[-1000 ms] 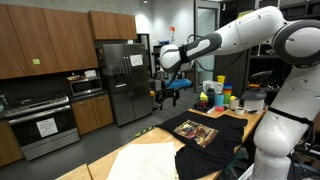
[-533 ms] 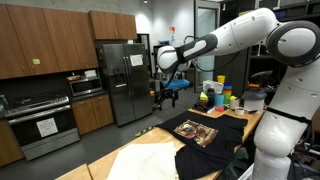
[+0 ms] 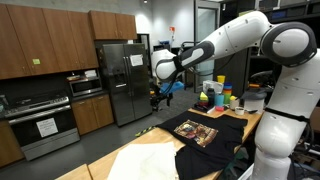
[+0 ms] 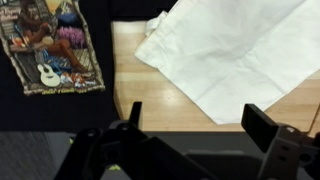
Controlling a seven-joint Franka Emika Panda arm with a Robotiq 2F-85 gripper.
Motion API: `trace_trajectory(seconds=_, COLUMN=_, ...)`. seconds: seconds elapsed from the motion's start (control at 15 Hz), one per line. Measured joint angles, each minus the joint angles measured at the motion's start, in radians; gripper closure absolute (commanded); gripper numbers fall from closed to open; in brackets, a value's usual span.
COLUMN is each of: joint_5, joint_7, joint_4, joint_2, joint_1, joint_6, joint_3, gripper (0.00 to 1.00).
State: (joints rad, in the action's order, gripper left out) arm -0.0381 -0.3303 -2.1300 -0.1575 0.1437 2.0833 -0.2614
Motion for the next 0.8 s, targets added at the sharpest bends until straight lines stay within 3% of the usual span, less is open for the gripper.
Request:
trace_trajectory(seconds=0.27, joint_5=-0.124, joint_7=0.080, joint_4=-0.001, joint_2=0.053, joint_1=0.035, joint_6=0.121, joint_3=-0.016, gripper=0.00)
trace_trajectory(seconds=0.8, joint_5=-0.155, joint_7=0.469, joint_4=0.004, joint_2=0.193, joint_1=0.067, joint_6=0.257, joint_3=-0.015, gripper=0.00)
